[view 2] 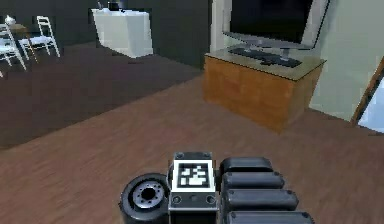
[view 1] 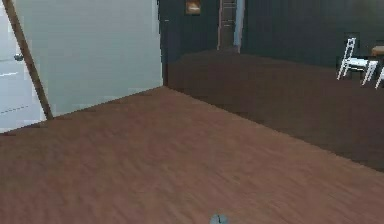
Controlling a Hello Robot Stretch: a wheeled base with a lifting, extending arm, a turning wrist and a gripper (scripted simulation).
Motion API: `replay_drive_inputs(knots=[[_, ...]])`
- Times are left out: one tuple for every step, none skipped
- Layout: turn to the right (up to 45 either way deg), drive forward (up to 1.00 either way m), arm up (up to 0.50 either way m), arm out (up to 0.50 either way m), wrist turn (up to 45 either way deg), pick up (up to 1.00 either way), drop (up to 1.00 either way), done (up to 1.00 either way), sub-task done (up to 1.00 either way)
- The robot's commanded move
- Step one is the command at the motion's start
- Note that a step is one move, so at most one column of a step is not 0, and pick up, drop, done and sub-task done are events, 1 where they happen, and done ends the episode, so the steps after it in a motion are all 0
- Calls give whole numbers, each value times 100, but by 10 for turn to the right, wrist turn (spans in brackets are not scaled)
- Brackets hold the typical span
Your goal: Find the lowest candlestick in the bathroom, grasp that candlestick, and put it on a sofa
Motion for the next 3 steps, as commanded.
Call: replay_drive_inputs(knots=[[-450,0,0,0,0,0,0,0,0],[-450,0,0,0,0,0,0,0,0],[-390,0,0,0,0,0,0,0,0]])
